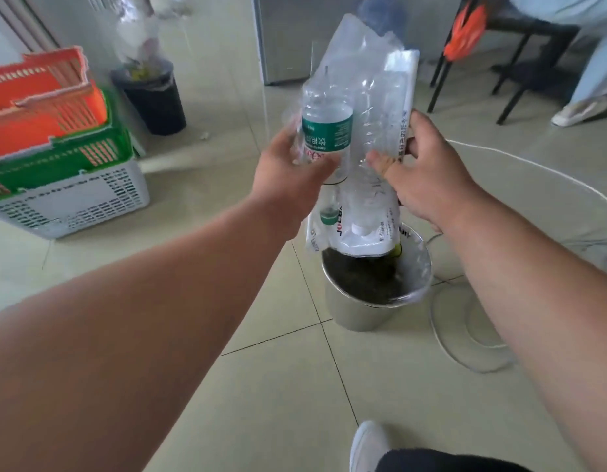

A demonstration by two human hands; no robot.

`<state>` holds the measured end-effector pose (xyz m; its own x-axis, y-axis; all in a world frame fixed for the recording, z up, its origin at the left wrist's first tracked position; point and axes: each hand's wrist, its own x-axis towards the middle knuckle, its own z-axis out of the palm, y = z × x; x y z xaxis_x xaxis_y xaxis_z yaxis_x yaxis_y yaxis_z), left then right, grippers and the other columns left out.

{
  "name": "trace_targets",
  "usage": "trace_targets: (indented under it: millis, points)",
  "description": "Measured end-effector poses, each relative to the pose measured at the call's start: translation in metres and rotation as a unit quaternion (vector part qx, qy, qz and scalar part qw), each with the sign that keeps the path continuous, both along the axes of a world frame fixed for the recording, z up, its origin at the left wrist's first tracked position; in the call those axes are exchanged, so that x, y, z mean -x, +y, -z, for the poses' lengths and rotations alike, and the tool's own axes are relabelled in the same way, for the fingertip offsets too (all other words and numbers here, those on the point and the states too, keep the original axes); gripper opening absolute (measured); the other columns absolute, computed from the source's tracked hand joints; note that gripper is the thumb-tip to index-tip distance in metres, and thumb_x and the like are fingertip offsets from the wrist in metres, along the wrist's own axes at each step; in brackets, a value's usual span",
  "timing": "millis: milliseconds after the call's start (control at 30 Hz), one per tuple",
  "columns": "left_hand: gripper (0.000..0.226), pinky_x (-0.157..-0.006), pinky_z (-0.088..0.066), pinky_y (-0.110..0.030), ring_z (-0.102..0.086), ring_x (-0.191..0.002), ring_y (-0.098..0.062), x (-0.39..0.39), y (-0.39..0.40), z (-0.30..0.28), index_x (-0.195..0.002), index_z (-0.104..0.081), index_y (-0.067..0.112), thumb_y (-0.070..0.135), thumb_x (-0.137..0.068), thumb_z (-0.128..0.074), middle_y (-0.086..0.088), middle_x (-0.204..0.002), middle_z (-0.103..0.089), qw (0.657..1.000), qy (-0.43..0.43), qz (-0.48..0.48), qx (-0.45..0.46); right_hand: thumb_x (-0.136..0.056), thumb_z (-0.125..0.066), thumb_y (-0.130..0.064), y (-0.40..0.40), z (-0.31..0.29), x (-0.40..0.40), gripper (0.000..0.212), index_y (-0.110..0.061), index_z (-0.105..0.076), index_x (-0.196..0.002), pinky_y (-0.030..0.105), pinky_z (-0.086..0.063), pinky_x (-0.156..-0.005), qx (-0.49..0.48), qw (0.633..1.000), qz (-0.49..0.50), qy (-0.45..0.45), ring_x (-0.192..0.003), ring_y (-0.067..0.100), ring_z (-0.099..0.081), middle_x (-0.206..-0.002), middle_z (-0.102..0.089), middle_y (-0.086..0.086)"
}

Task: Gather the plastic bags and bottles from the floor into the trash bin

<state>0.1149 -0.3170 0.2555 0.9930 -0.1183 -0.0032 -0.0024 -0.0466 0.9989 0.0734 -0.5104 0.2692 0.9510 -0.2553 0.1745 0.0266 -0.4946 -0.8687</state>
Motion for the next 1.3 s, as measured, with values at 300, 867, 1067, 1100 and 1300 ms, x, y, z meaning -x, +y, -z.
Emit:
trace_targets:
  millis: [300,867,1067,1100,1300]
  points:
    - [0.059,-0.109,-0.055,-0.058,-0.077,-0.116,-0.021,-0.018,-0.077,0.087,-0.113,-0.06,0.05,0.019,-0.071,-0.088,0.004,-0.131,-0.077,0.993,0.106,0.05,0.004,-0.094,-0.075,-0.04,-0.069,0.1,0.002,0.054,-0.033,-0.052,-0.142,0.027,-0.052,-0.089,0.003,0.993,0.099,0.066,-0.105,0.01,-0.07,-0.115,-0.072,-0.016]
    - [0.036,-0.057,-0.046,-0.027,-0.062,-0.077,-0.019,-0.004,-0.077,0.173,-0.116,-0.064,0.016,0.026,-0.085,-0.08,-0.007,-0.105,-0.072,0.881,0.063,0.145,-0.445,-0.08,-0.085,-0.033,-0.068,0.209,0.009,0.071,-0.011,-0.05,-0.137,0.03,-0.049,-0.087,0.141,0.936,0.083,0.313,-0.114,0.032,-0.063,-0.132,-0.063,0.013]
    - [0.04,-0.05,-0.039,-0.026,-0.063,-0.079,-0.024,-0.004,-0.082,0.171,-0.116,-0.067,0.014,0.038,-0.086,-0.08,-0.008,-0.106,-0.072,0.864,0.08,0.142,-0.476,-0.08,-0.089,-0.035,-0.063,0.209,0.009,0.078,-0.006,-0.047,-0.139,0.03,-0.044,-0.087,0.146,0.929,0.109,0.323,-0.123,0.035,-0.061,-0.138,-0.061,0.017]
    - [0.041,-0.048,-0.039,-0.025,-0.062,-0.074,-0.02,-0.004,-0.081,0.171,-0.116,-0.067,0.015,0.039,-0.086,-0.08,-0.007,-0.105,-0.073,0.867,0.076,0.141,-0.471,-0.079,-0.09,-0.034,-0.064,0.21,0.01,0.08,-0.006,-0.046,-0.14,0.031,-0.044,-0.088,0.143,0.932,0.112,0.315,-0.124,0.035,-0.061,-0.139,-0.061,0.017]
    - [0.055,-0.073,-0.056,-0.031,-0.067,-0.091,-0.02,0.008,-0.044,0.133,-0.133,-0.062,0.02,0.037,-0.086,-0.086,0.003,-0.118,-0.068,0.904,0.063,0.126,-0.403,-0.078,-0.089,-0.034,-0.056,0.159,0.037,0.085,-0.013,-0.04,-0.143,0.031,-0.043,-0.081,0.11,0.945,0.109,0.287,-0.109,0.031,-0.061,-0.13,-0.065,0.009]
